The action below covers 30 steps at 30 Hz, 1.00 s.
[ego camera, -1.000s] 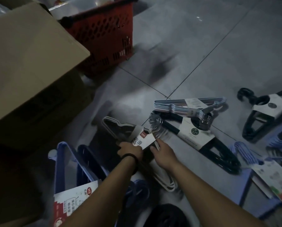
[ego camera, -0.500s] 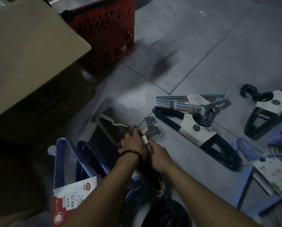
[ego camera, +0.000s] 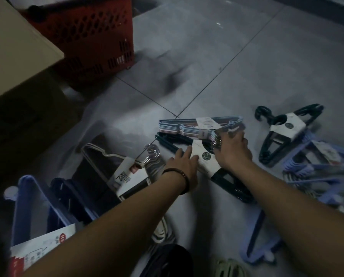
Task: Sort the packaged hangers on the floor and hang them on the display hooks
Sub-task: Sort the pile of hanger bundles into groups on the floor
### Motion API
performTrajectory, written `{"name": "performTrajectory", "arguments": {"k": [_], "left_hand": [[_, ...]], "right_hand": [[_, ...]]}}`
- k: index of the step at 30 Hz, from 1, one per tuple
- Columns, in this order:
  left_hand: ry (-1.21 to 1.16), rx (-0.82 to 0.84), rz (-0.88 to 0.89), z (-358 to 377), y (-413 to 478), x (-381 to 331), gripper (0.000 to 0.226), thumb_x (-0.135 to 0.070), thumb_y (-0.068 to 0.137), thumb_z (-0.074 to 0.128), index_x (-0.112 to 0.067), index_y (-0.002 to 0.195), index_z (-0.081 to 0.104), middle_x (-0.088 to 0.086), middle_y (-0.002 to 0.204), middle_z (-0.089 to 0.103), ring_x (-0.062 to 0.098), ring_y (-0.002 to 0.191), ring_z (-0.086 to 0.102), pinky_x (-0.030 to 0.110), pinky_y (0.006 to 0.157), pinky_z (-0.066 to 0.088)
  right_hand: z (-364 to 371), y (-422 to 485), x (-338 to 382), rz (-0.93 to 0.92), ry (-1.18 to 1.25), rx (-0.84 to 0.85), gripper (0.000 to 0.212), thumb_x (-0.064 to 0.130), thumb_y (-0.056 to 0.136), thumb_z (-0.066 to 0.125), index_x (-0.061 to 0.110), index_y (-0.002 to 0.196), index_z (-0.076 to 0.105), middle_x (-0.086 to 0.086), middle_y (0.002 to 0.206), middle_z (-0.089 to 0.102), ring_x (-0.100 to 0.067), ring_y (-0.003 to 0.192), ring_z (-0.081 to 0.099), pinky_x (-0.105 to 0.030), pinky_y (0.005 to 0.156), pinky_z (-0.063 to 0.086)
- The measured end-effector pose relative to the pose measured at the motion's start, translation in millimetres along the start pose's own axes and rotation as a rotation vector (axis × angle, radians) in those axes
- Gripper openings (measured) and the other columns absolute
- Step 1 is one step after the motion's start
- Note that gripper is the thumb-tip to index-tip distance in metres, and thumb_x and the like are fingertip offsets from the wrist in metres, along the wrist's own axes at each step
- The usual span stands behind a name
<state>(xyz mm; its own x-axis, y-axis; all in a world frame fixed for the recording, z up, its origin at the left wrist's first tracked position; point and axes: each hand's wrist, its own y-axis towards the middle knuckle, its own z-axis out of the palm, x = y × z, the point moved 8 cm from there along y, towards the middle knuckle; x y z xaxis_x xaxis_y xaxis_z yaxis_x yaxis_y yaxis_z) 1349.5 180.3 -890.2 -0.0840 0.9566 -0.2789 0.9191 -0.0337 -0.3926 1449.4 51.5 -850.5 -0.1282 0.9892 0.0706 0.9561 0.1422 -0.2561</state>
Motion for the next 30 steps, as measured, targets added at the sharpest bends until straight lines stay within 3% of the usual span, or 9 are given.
{"name": "performTrajectory", "arguments": {"k": [3, 9, 15, 19, 23, 27, 30], "left_hand": [[0.033, 0.089, 0.014, 20.1, 19.1, -5.4, 0.086, -0.034, 0.094, 0.063, -0.021, 0.162, 0.011, 0.004, 0.172, -0.007, 0.039, 0.156, 0.004, 0.061, 0.118, 0.03], [0.103, 0.147, 0.007, 42.4, 31.4, -12.3, 0.086, -0.035, 0.097, 0.057, -0.018, 0.164, 0.005, 0.001, 0.172, -0.004, 0.036, 0.157, 0.003, 0.06, 0.118, 0.029], [0.116, 0.181, -0.025, 52.6, 43.3, -15.3, 0.081, -0.022, 0.1, 0.056, -0.018, 0.164, 0.006, 0.0, 0.171, -0.008, 0.038, 0.156, -0.005, 0.064, 0.119, 0.026], [0.036, 0.21, -0.064, 62.7, 47.9, -12.9, 0.076, -0.025, 0.104, 0.05, -0.021, 0.164, 0.003, -0.004, 0.171, -0.012, 0.035, 0.157, -0.012, 0.068, 0.118, 0.025], [-0.101, 0.203, -0.044, 63.0, 51.2, -12.3, 0.092, -0.037, 0.094, 0.066, -0.021, 0.164, 0.007, -0.004, 0.172, -0.01, 0.036, 0.157, -0.013, 0.062, 0.122, 0.023], [-0.113, 0.197, -0.047, 58.1, 49.1, -14.5, 0.094, -0.046, 0.088, 0.065, -0.023, 0.163, 0.012, -0.003, 0.172, -0.006, 0.036, 0.157, -0.006, 0.057, 0.124, 0.021], [-0.093, 0.224, -0.082, 49.4, 46.4, -23.6, 0.088, -0.044, 0.091, 0.063, -0.023, 0.162, 0.017, -0.003, 0.172, -0.004, 0.035, 0.157, 0.009, 0.053, 0.125, 0.023]], "right_hand": [[25.4, 9.5, -12.2, 0.002, 0.076, 0.184, 0.049, 0.041, 0.098, 0.064, 0.03, 0.142, 0.047, -0.021, 0.144, 0.039, -0.044, 0.129, 0.048, -0.051, 0.108, 0.047], [36.2, 24.0, -8.4, -0.037, 0.164, 0.201, 0.031, 0.04, 0.101, 0.062, 0.027, 0.129, 0.067, -0.012, 0.127, 0.067, -0.032, 0.111, 0.063, -0.039, 0.093, 0.053], [4.7, 43.5, -2.0, -0.082, 0.32, 0.04, 0.023, 0.022, 0.104, 0.061, 0.022, 0.126, 0.07, -0.009, 0.115, 0.07, -0.026, 0.091, 0.059, -0.03, 0.077, 0.042], [-28.8, 51.1, 7.0, -0.139, 0.434, -0.06, 0.017, 0.02, 0.105, 0.058, 0.013, 0.114, 0.071, -0.012, 0.108, 0.071, -0.029, 0.097, 0.065, -0.029, 0.074, 0.04], [-52.7, 41.1, -9.7, -0.16, 0.537, -0.155, 0.011, 0.025, 0.104, 0.062, 0.02, 0.105, 0.072, 0.003, 0.087, 0.066, -0.008, 0.071, 0.058, -0.02, 0.058, 0.04], [-71.3, 21.5, -39.6, -0.146, 0.768, -0.23, 0.011, 0.027, 0.103, 0.065, 0.021, 0.099, 0.072, 0.006, 0.084, 0.074, -0.012, 0.071, 0.074, -0.033, 0.071, 0.064], [-85.7, 11.3, -59.4, -0.122, 0.879, -0.249, 0.011, 0.025, 0.103, 0.065, 0.019, 0.099, 0.072, 0.006, 0.087, 0.077, -0.009, 0.072, 0.076, -0.037, 0.075, 0.066]]}}
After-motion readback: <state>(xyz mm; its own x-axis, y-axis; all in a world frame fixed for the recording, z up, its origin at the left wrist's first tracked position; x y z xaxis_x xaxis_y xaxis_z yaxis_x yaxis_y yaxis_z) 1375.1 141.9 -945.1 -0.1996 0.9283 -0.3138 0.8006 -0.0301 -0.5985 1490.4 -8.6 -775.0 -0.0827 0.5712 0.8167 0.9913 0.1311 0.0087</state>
